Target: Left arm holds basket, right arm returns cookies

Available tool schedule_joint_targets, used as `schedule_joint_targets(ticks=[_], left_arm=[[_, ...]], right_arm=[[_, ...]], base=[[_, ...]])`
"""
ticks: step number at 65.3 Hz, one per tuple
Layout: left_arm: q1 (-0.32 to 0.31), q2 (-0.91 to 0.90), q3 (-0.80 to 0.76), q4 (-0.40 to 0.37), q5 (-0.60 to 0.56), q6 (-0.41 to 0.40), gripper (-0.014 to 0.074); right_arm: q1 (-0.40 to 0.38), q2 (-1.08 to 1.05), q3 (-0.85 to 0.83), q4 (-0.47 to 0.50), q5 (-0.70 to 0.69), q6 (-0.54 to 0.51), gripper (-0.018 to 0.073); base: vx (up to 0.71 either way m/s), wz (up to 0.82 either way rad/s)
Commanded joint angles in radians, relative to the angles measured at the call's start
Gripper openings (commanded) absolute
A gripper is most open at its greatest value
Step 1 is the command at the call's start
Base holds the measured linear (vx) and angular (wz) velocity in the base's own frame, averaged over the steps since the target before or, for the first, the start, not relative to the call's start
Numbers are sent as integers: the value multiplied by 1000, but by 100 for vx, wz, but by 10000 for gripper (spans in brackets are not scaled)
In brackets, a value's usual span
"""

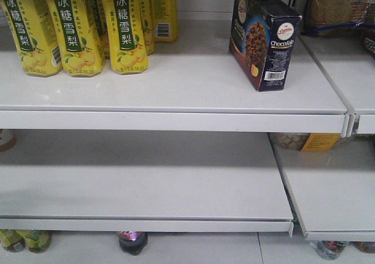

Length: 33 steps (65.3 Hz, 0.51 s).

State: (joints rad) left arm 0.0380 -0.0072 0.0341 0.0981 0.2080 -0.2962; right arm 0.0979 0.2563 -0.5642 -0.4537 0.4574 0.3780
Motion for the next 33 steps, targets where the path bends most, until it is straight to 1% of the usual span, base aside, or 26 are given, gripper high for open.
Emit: schedule_joint_targets(ticks=[1, 9, 14, 18, 22, 33], left_arm=[[-7, -18, -30, 14, -96, 19, -3], [-7, -18, -30, 14, -96, 19, -3], [-7, -18, -30, 14, -96, 19, -3], [-7, -18, -30, 14, -96, 19, -3], [-7, -18, -30, 14, -96, 19, -3], [-7, -18, -30, 14, -96, 19, -3]], right_arm=[[-63, 17, -4, 86, -127, -117, -11], [-130, 17, 64, 213, -216, -219, -11], [-168, 14, 117, 290, -274, -265, -11], [-187, 4, 168, 333, -317, -282, -11], [-198, -11, 219, 351, -367, -285, -11], [-199, -92, 397, 351, -486, -285, -11]], base=[[0, 0], [0, 0], [0, 0], [0, 0], [0, 0], [0, 0]])
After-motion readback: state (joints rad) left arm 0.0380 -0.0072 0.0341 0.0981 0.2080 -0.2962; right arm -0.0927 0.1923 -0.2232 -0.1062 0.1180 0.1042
